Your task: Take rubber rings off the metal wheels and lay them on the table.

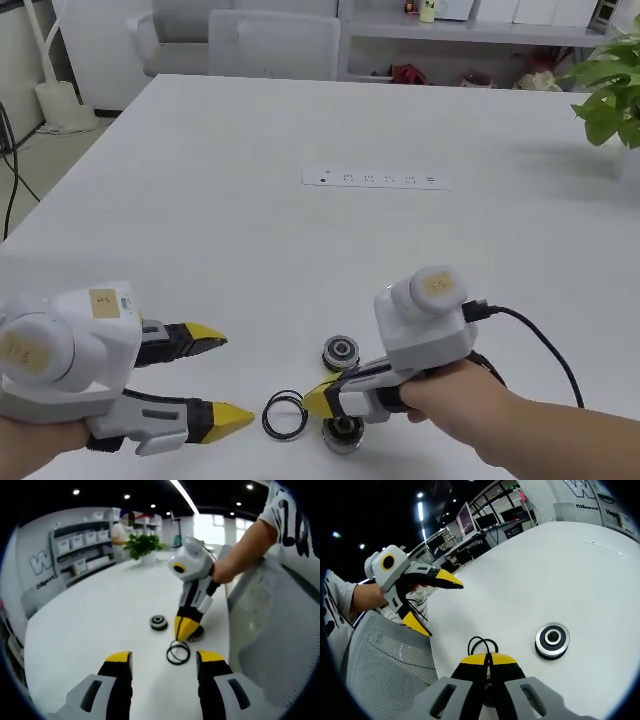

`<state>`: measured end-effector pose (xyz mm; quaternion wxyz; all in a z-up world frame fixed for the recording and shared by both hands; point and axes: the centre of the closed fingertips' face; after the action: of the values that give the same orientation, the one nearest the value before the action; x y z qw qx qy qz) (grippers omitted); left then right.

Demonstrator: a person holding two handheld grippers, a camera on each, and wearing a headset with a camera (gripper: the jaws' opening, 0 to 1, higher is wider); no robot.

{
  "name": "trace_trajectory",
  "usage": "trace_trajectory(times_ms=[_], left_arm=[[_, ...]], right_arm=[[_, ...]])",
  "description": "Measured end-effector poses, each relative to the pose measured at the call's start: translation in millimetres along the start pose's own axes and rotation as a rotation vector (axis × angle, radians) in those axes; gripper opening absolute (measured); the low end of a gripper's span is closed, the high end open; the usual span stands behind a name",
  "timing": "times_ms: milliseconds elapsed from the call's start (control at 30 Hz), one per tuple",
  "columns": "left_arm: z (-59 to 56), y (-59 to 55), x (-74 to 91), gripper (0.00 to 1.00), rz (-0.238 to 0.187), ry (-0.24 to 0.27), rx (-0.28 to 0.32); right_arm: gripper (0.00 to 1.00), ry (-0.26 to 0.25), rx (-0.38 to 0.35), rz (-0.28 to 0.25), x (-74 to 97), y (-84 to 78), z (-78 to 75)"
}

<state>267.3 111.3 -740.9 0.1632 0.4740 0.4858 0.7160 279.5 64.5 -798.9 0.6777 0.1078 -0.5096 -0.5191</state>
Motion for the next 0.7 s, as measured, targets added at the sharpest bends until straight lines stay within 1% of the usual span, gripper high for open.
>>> trace_trajectory(times_ms=[700], left_arm=[[-0.2,-3.6,1.2,0.52,0.007,0.007,0.01]], right_arm=[[0.01,-0.024,-0.048,0.007,-5.3,-1.5,-5.4]])
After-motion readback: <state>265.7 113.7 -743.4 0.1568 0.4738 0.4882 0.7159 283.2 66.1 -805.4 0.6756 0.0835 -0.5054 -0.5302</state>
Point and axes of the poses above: the centre of the closed fingertips' face, and the gripper's own axes: x roughly backward along the fingers, z roughly to its left, y roughly out of its top, and after that the axes turned 2 degrees about y, right-handed
